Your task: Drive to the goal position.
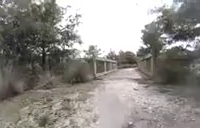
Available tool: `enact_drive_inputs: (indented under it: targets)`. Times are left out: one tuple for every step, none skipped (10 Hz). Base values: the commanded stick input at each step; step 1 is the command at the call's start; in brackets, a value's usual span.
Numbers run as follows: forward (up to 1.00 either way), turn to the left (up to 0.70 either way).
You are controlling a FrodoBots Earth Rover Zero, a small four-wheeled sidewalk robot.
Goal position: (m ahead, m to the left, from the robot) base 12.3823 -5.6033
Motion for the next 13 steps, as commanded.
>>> enact_drive_inputs:
  targets:
    - [1.0, 0.0]
    - [1.0, 0.0]
    - [1.0, 0.0]
    - [1.0, -0.13]
    - [1.0, -0.39]
    - [1.0, -0.4]
    - [1.0, -0.25]
    - [1.0, 0.0]
    - [1.0, 0.0]
    - [1.0, -0.13]
    - [1.0, -0.37]
    - [1.0, -0.37]
    - [1.0, -0.31]
